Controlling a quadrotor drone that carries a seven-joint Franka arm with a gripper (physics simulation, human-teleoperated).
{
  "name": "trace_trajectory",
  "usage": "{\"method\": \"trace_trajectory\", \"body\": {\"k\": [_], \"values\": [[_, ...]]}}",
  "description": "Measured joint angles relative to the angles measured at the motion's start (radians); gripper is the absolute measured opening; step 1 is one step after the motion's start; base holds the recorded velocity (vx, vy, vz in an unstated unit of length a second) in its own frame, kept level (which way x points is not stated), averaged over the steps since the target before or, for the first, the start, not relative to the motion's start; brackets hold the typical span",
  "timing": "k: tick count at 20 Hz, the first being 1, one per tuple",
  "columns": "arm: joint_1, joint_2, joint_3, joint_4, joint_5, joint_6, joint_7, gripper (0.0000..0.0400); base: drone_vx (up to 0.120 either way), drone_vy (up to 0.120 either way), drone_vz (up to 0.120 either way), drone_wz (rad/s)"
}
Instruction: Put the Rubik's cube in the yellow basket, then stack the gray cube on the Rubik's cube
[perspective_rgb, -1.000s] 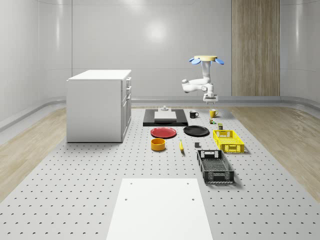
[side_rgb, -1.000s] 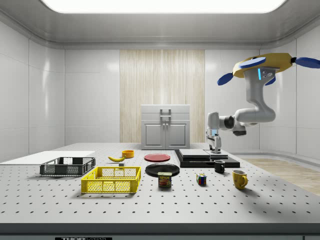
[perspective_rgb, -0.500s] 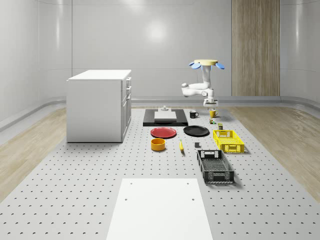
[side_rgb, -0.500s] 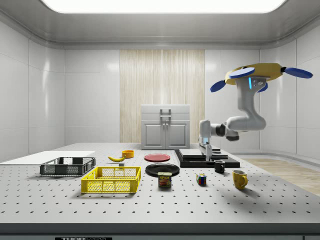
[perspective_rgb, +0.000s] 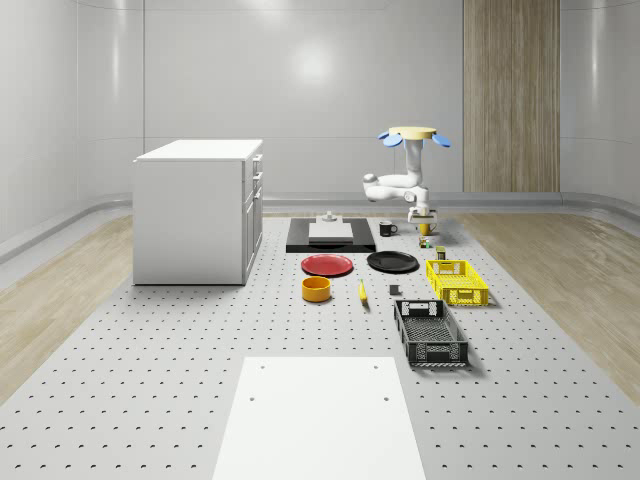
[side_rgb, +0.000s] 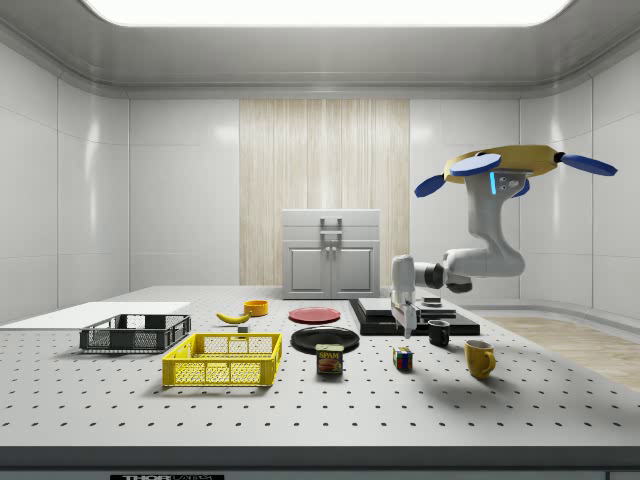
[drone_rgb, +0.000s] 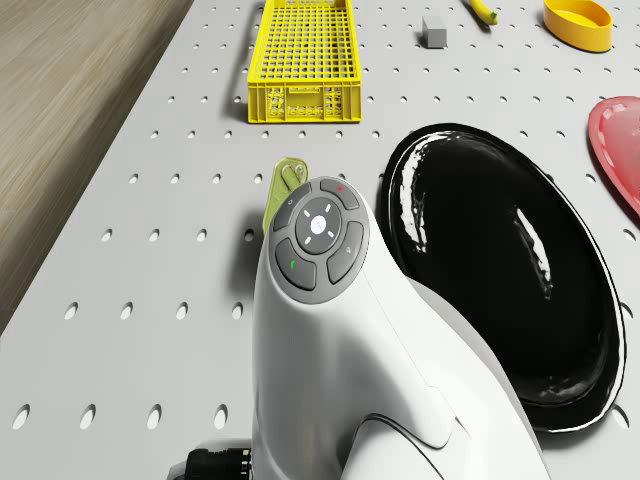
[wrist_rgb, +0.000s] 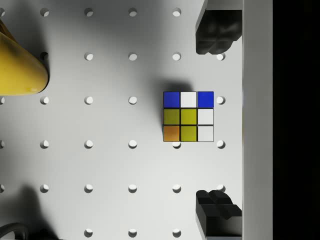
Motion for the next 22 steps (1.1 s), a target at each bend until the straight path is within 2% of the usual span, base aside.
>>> {"method": "trace_trajectory", "body": {"k": [9, 22], "values": [[-0.005, -0.022, 0.004, 0.001, 0.009, 0.020, 0.004, 0.0400, 0.000, 0.000, -0.120, 0.000], [-0.033, -0.046, 0.007, 0.023, 0.018, 0.048, 0.012, 0.0400, 0.000, 0.000, -0.003, 0.000]]}}
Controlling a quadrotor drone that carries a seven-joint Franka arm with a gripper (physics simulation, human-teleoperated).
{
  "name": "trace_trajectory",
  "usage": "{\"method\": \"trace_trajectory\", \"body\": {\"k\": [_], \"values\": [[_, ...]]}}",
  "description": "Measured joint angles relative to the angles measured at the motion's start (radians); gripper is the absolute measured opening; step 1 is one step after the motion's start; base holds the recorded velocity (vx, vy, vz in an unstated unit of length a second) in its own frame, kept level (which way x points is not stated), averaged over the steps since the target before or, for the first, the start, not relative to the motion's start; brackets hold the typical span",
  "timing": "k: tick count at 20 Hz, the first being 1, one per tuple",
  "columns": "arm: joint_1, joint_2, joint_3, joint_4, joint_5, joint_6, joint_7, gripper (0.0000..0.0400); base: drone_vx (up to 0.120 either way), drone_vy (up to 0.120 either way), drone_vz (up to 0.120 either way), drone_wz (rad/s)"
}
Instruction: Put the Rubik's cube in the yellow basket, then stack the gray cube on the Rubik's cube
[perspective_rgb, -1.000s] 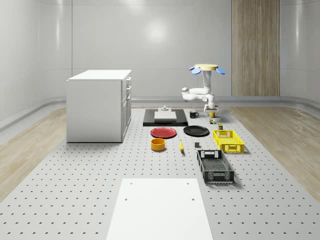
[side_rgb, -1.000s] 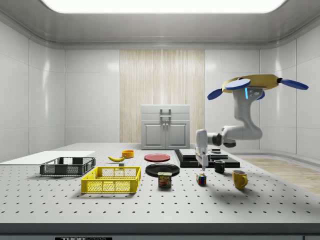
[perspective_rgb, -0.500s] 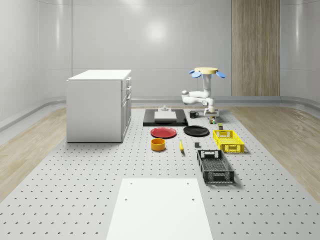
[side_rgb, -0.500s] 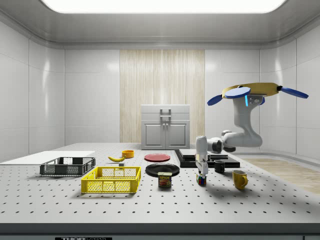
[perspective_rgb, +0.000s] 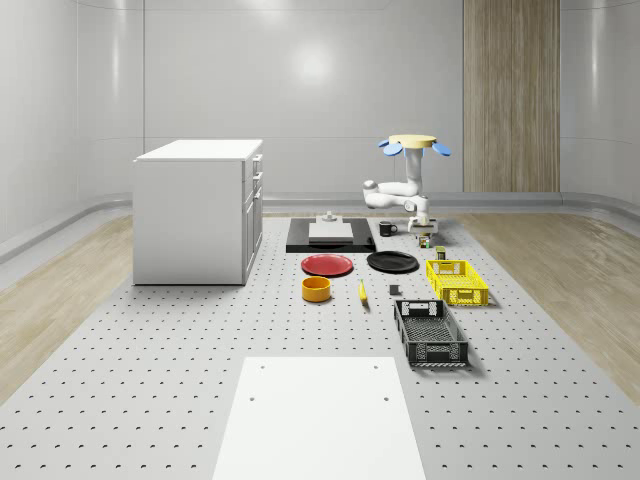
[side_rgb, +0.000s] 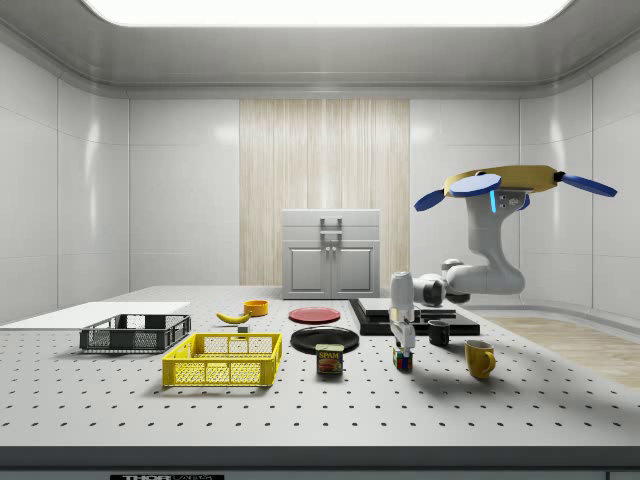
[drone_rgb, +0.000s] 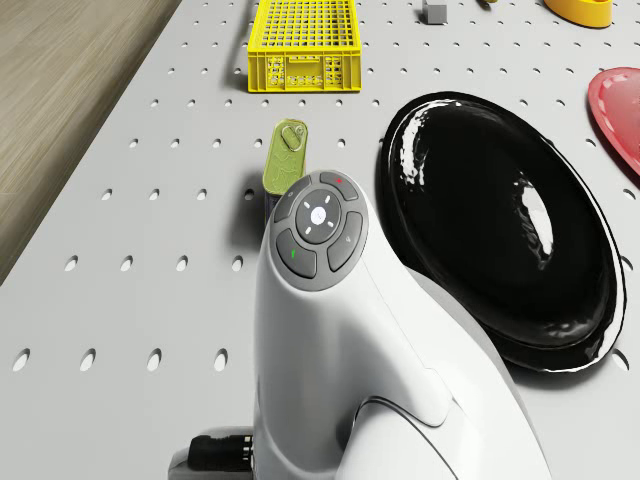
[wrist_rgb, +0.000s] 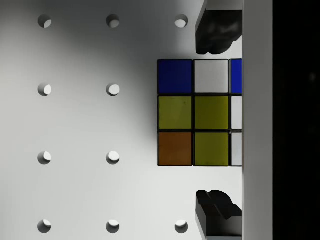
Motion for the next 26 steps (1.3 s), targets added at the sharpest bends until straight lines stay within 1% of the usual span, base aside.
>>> {"method": "trace_trajectory", "body": {"k": [13, 22, 23, 26], "values": [[-0.039, -0.021, -0.053, 0.023, -0.045, 0.041, 0.022, 0.0400, 0.000, 0.000, 0.000, 0.000], [-0.033, -0.033, -0.072, 0.028, -0.060, 0.060, 0.012, 0.0400, 0.000, 0.000, 0.000, 0.000], [-0.033, -0.034, -0.072, 0.029, -0.060, 0.061, 0.012, 0.0394, 0.000, 0.000, 0.000, 0.000], [-0.034, -0.037, -0.073, 0.029, -0.060, 0.064, 0.012, 0.0358, 0.000, 0.000, 0.000, 0.000]]}}
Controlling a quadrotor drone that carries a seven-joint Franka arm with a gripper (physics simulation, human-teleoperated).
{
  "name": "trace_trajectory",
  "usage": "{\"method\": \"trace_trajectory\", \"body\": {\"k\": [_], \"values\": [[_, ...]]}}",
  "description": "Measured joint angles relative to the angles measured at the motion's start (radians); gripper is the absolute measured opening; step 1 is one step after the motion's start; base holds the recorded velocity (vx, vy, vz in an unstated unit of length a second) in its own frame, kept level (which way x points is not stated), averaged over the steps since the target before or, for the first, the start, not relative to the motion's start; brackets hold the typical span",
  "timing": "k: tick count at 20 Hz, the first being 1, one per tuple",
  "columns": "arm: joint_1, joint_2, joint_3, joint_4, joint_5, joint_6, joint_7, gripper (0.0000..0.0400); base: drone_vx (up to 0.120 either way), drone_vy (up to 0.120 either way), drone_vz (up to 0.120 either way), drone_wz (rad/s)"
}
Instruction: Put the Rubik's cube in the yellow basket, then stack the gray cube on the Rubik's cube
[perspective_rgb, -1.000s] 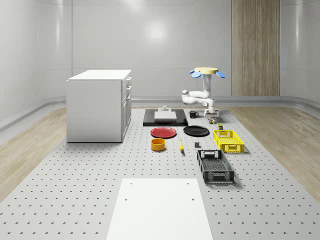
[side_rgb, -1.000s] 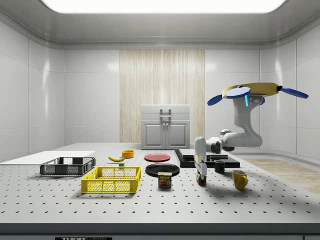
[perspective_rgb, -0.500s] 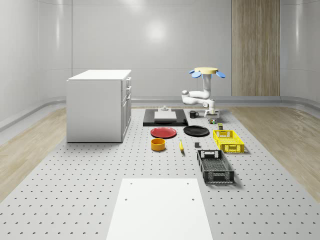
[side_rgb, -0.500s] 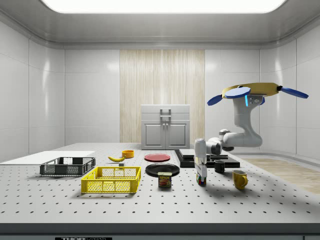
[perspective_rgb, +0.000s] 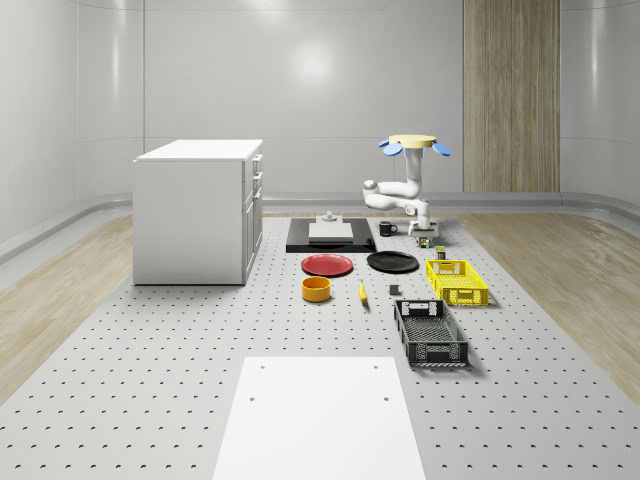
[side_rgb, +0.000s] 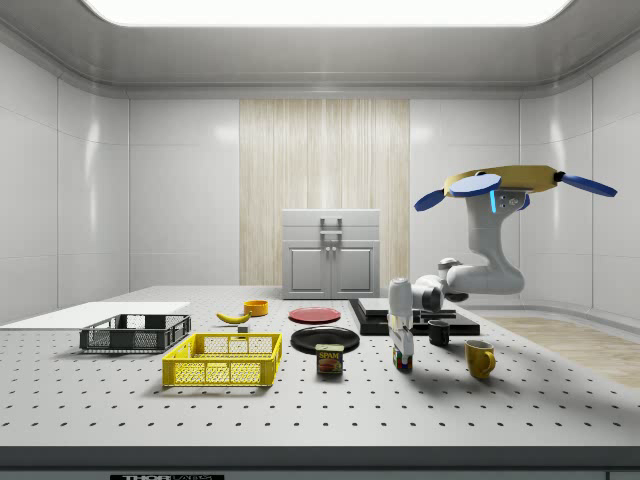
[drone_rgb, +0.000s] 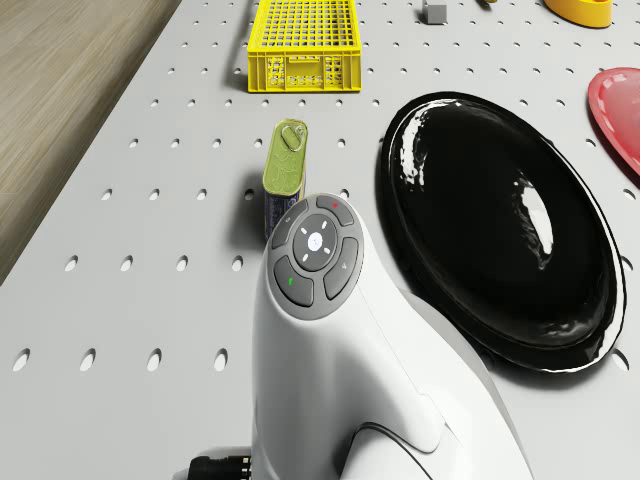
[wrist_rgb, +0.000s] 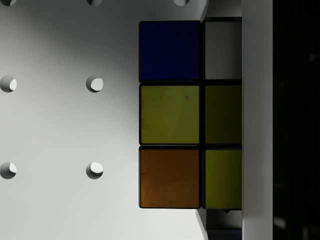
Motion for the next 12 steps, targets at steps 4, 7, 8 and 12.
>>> {"method": "trace_trajectory", "body": {"k": [4, 7, 8, 12], "values": [[-0.001, -0.003, 0.000, 0.000, 0.001, 0.003, 0.000, 0.0337, 0.000, 0.000, 0.000, 0.000], [-0.001, -0.005, 0.004, 0.000, 0.005, 0.004, 0.001, 0.0331, 0.000, 0.000, 0.000, 0.000], [0.000, -0.006, 0.010, -0.002, 0.012, 0.002, 0.002, 0.0329, 0.000, 0.000, 0.000, 0.000], [0.003, -0.008, 0.056, -0.011, 0.057, -0.010, 0.003, 0.0325, 0.000, 0.000, 0.050, 0.000]]}}
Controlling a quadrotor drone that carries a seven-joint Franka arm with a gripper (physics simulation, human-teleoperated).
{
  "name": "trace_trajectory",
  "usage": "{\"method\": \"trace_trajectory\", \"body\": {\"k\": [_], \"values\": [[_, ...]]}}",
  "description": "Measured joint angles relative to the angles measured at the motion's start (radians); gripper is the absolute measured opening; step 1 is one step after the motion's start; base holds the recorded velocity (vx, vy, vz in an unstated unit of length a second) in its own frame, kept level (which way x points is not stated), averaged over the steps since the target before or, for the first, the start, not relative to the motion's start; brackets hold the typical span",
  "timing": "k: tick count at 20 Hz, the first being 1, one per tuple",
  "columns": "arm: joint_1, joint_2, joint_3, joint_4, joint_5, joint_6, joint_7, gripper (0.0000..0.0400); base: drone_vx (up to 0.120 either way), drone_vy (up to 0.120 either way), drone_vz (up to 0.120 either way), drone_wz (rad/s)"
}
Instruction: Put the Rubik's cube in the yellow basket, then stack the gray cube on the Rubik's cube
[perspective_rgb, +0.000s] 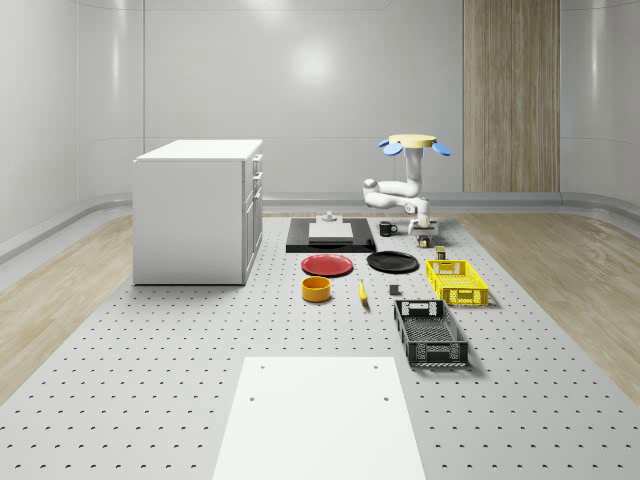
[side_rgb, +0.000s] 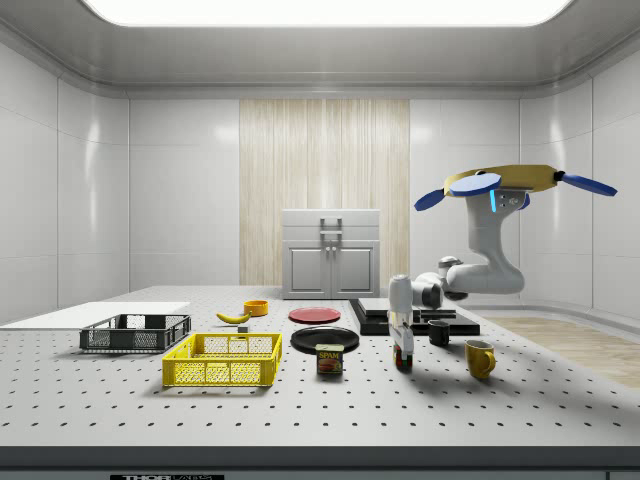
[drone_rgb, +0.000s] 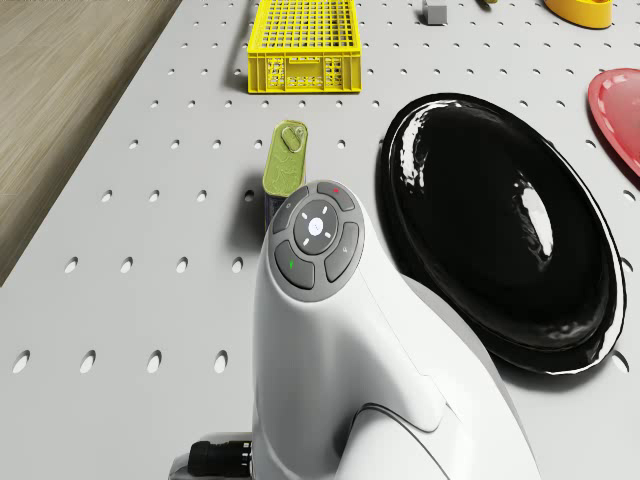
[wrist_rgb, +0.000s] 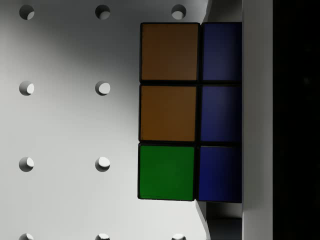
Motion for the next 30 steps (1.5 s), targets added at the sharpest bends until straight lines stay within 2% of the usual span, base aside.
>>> {"method": "trace_trajectory", "body": {"k": [4, 15, 17, 25, 30], "values": [[0.001, -0.004, 0.039, -0.006, 0.039, -0.008, 0.002, 0.0323, 0.000, 0.000, 0.120, 0.000], [0.000, -0.023, 0.070, -0.009, 0.076, 0.002, 0.004, 0.0321, 0.120, 0.000, 0.116, 0.000], [-0.001, -0.026, 0.071, -0.009, 0.079, 0.005, 0.005, 0.0321, 0.120, 0.020, 0.000, 0.000], [-0.003, -0.039, 0.074, -0.009, 0.085, 0.017, 0.006, 0.0321, 0.120, 0.120, 0.000, 0.000], [-0.004, -0.047, 0.075, -0.008, 0.089, 0.023, 0.007, 0.0321, 0.120, 0.000, 0.000, 0.000]]}}
